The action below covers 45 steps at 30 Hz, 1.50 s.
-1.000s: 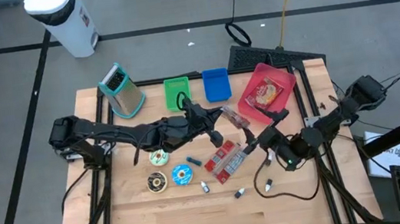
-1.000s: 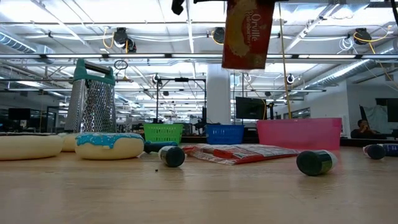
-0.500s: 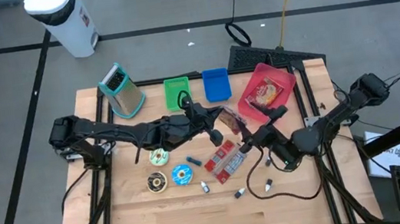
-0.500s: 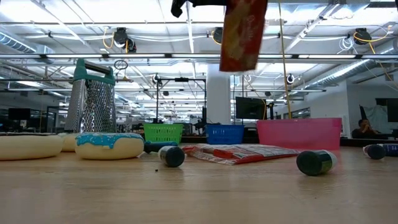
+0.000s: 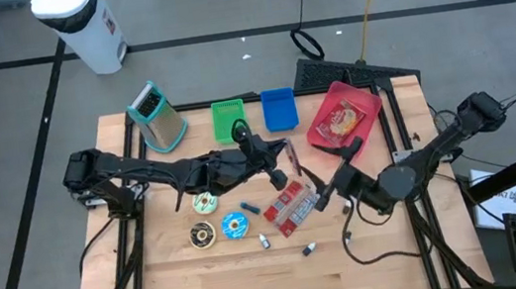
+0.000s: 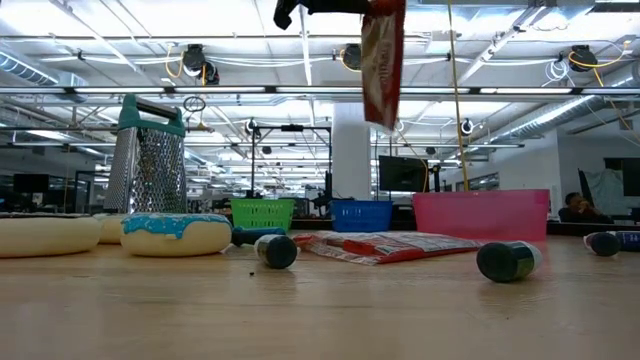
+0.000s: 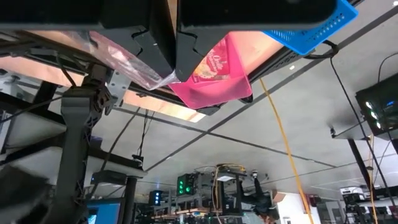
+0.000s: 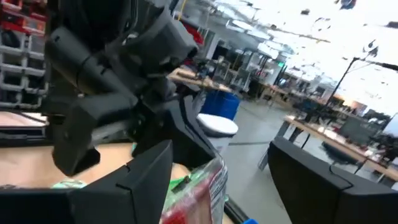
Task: Pick & Place Food Item
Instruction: Stack the bottom red popcorn bag on top of the red popcorn bag in the pink bin
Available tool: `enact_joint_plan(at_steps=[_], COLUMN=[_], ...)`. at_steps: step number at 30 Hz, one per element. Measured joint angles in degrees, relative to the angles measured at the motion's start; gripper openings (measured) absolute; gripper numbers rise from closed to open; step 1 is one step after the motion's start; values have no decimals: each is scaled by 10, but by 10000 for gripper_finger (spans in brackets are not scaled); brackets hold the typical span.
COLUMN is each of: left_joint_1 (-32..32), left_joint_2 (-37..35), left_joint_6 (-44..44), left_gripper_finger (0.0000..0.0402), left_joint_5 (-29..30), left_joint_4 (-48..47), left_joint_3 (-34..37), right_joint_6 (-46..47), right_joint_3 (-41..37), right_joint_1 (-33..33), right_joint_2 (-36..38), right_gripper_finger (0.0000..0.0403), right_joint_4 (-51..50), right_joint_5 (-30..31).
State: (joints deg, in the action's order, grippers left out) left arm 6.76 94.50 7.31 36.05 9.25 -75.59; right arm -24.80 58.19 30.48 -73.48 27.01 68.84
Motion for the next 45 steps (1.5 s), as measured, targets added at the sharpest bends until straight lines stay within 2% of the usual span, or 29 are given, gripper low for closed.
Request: enact_joint_plan(at_steps=[2,3,7,9,14,22,24,31,40,45], left_joint_1=[-4,-6,-15,-19,-24,-35,-38,-45,-37,-29], left_joint_2=[0,0,0,0,0,30,39,42,42,42], left_joint_6=[5,5,13,18,19,25,26,29,24,2], left_gripper_finger=[0,0,0,0,0,0,0,0,0,0], left_joint_5=[0,0,0,0,1,3,1,17,8,-22], left_joint_4=[-5,-6,-6,-6,-6,10,16,9,-9,-2], left_joint_3=[0,0,0,0,0,0,0,0,0,0], right_joint_6=[63,109,331,378,397,394,390,384,392,409], right_joint_3=[34,53,131,150,153,153,152,152,152,153], right_joint_1=[-4,-10,-75,-112,-157,-167,-173,-166,-153,-138], right_joint_2=[7,9,1,-13,-32,-73,-84,-92,-86,-74], right_gripper_finger=[249,249,249,249,249,249,249,249,249,249], right_joint_4=[-107,-175,-423,-476,-512,-493,-495,-509,-543,-575], right_joint_5=[-18,-49,-297,-356,-360,-356,-338,-271,-269,-268])
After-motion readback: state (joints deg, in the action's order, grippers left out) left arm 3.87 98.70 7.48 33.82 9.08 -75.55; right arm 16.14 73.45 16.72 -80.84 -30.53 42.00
